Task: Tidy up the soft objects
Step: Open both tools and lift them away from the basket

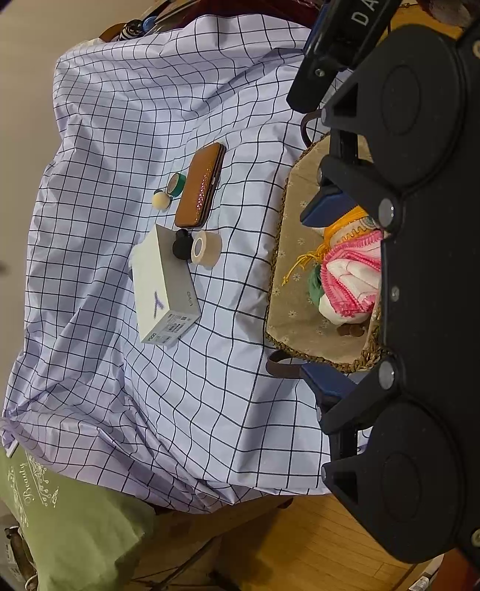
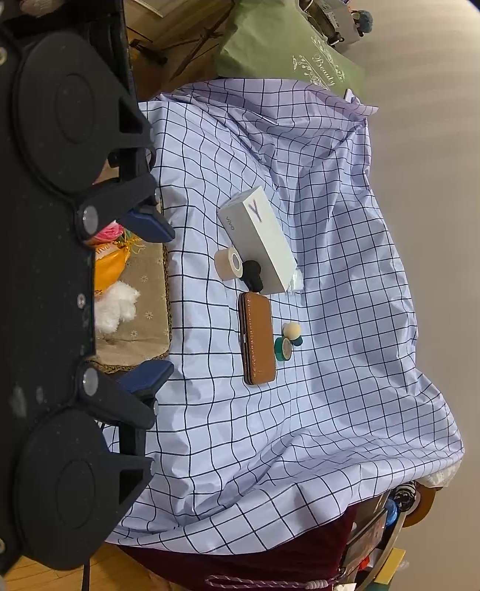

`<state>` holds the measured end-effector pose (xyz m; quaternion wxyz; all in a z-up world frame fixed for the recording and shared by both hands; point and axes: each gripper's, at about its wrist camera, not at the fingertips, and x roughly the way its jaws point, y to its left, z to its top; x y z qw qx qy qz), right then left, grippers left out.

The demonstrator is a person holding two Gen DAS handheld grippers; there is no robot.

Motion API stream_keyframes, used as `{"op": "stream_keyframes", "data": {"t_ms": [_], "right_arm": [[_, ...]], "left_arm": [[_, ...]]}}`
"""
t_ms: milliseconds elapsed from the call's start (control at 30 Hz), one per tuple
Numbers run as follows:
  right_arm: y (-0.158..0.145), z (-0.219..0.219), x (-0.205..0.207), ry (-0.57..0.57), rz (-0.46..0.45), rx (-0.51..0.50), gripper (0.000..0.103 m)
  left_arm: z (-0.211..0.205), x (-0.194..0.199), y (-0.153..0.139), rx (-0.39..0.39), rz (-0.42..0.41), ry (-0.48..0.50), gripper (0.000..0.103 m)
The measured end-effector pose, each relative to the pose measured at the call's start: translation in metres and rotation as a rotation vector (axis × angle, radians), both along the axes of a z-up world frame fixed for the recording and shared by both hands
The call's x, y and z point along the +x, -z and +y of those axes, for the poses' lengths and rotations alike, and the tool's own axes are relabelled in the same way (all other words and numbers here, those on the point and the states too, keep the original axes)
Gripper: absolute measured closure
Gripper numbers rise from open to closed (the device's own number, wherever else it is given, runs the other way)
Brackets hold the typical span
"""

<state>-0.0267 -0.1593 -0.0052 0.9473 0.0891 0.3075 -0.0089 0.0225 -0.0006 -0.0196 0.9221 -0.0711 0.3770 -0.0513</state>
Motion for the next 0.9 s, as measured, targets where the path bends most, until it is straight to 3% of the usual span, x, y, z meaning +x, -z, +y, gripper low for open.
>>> {"op": "stream_keyframes", "data": {"t_ms": [600,700,900], "right_arm": [[0.0023,-0.0003,-0.0004,-0.002,0.004,0.002,0.029],[0.0031,-0.0018,0.0007,-0.001,0.009,0.003,0.028],[0.0061,-0.0049,0.0023,0.008,0.023,0.008,0.027]], "left_arm": [[-0.0005,-0.0004,0.0003,0.015,0.003,0.011,0.026],[-0.0008,-0.0002,0.0009,0.021,0.006,0.015,0.02],[-0.0041,0.0008,0.0032,0.035,0.017,0.029,0.019]]}}
